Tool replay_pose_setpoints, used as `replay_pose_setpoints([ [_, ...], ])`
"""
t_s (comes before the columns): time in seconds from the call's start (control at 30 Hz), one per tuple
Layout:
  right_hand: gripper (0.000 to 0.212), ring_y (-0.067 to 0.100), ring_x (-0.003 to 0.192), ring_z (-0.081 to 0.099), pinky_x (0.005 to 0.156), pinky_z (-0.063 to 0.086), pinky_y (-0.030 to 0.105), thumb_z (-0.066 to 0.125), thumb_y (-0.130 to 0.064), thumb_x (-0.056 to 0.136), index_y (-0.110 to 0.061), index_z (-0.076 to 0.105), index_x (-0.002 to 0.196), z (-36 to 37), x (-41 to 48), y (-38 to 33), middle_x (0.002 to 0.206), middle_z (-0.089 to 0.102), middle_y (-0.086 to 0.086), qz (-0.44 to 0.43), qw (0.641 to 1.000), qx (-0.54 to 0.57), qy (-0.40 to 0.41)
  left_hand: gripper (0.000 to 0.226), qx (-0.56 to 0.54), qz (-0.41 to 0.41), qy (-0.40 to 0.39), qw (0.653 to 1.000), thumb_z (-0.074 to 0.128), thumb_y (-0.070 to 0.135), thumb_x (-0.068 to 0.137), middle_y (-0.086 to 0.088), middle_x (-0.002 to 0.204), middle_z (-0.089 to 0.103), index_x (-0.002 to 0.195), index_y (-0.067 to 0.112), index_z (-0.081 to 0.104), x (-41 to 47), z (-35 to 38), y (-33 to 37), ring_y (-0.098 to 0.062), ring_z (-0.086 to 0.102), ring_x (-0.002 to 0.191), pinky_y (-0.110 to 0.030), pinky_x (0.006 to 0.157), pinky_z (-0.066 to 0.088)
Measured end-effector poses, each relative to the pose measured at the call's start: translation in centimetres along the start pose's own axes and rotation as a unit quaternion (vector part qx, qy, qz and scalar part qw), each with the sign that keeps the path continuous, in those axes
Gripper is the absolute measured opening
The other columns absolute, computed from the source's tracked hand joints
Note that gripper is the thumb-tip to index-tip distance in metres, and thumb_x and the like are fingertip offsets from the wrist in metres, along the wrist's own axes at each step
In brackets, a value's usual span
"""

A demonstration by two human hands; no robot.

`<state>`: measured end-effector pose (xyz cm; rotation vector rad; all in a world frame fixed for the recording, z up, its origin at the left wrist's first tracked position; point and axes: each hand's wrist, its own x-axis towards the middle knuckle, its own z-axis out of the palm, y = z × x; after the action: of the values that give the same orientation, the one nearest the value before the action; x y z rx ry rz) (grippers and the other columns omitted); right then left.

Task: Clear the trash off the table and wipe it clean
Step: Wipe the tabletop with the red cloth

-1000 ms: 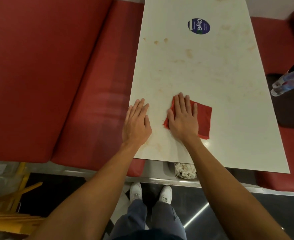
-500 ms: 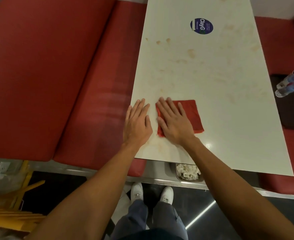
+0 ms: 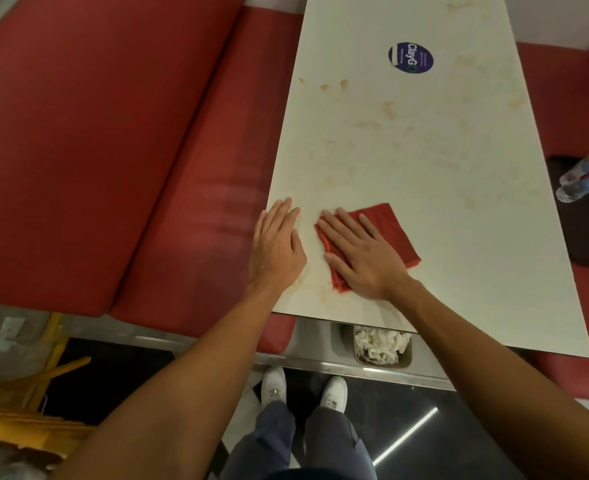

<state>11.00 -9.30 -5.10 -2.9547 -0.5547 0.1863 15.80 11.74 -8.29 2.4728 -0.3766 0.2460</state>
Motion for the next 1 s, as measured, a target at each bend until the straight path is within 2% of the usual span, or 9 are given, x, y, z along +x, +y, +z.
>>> replay_pose_setpoints([
  [0.17,0.065,0.015,0.160,-0.016,0.131,0.000,0.050,0.008,-0.056,0.110,-0.026,-0.002,0.168,-0.3,3.6,0.0,0.175,-0.009,-0.008,0.205,0.977,0.040,0.049,0.047,-0.006,0.001,0.005,1.000,0.046,0.009,0.101,-0.003,0.162,0.045,0.147,0.011,0.057,-0.3,-0.2,0.0,-0.017,0.033,0.155,-0.044,0.128,0.022],
  [0.2,0.066,0.016,0.160,-0.016,0.131,-0.001,0.051,0.008,-0.056,0.110,-0.025,-0.001,0.168,-0.3,4.9,-1.1,0.175,-0.009,-0.007,0.216,0.974,0.047,0.054,0.047,-0.007,0.001,0.008,1.000,0.047,0.008,0.100,-0.003,0.162,0.046,0.146,0.010,0.057,-0.3,-0.1,0.1,-0.017,0.033,0.154,-0.044,0.128,0.022],
  [0.33,0.065,0.014,0.160,-0.015,0.130,0.004,0.051,0.010,-0.055,0.111,-0.026,-0.002,0.168,0.2,3.6,-2.7,0.175,-0.008,-0.007,0.063,0.998,0.013,0.018,0.046,-0.011,0.001,0.013,1.000,0.048,0.007,0.100,-0.003,0.161,0.047,0.145,0.011,0.059,-0.6,0.0,-0.2,-0.017,0.035,0.154,-0.041,0.129,0.021],
  [0.4,0.064,0.011,0.160,-0.014,0.131,0.004,0.049,0.015,-0.056,0.112,-0.029,-0.002,0.168,0.2,1.0,-1.0,0.175,-0.006,-0.010,0.026,0.999,0.017,0.018,0.046,-0.015,-0.001,0.019,1.000,0.048,0.006,0.100,-0.004,0.160,0.048,0.144,0.010,0.059,-0.6,-0.1,-0.4,-0.018,0.036,0.153,-0.041,0.129,0.022],
  [0.57,0.065,0.016,0.161,-0.013,0.131,0.002,0.051,0.010,-0.054,0.110,-0.025,0.002,0.168,-0.1,2.9,-0.6,0.175,-0.005,-0.007,0.232,0.970,0.046,0.054,0.047,-0.012,-0.006,0.017,1.000,0.047,0.007,0.100,-0.003,0.161,0.047,0.145,0.010,0.059,-0.7,-0.2,0.0,-0.018,0.035,0.153,-0.041,0.129,0.022],
  [0.63,0.066,0.019,0.161,-0.012,0.130,0.003,0.053,0.010,-0.053,0.110,-0.022,0.001,0.168,0.5,3.2,-3.5,0.175,-0.006,-0.003,0.236,0.969,0.040,0.063,0.047,-0.009,-0.007,0.019,1.000,0.047,0.007,0.099,-0.003,0.160,0.048,0.144,0.010,0.060,-0.8,-0.1,-0.1,-0.017,0.036,0.153,-0.042,0.128,0.024],
  [0.8,0.065,0.016,0.161,-0.012,0.131,0.006,0.051,0.020,-0.055,0.112,-0.027,0.002,0.168,1.7,-4.5,-5.2,0.175,-0.006,-0.006,0.093,0.995,0.013,0.024,0.048,-0.008,-0.011,0.009,1.000,0.047,0.009,0.100,-0.001,0.161,0.047,0.146,0.012,0.058,-0.6,-0.2,-0.2,-0.015,0.035,0.153,-0.040,0.128,0.023],
  [0.9,0.065,0.014,0.160,-0.015,0.131,0.004,0.052,0.015,-0.057,0.111,-0.028,0.000,0.168,1.0,-4.0,-2.3,0.175,-0.008,-0.007,0.188,0.981,0.020,0.038,0.048,-0.011,-0.013,0.003,1.000,0.046,0.009,0.100,-0.001,0.161,0.046,0.146,0.012,0.058,-0.7,-0.3,-0.3,-0.015,0.034,0.153,-0.041,0.128,0.023],
  [1.0,0.068,0.021,0.161,-0.013,0.130,0.003,0.054,0.011,-0.054,0.110,-0.021,0.003,0.168,1.3,-0.4,-4.5,0.175,-0.006,0.000,0.290,0.954,0.034,0.064,0.049,-0.014,-0.017,0.004,1.000,0.046,0.008,0.098,-0.002,0.161,0.047,0.145,0.011,0.059,-0.7,-0.2,-0.3,-0.016,0.035,0.153,-0.039,0.128,0.021],
])
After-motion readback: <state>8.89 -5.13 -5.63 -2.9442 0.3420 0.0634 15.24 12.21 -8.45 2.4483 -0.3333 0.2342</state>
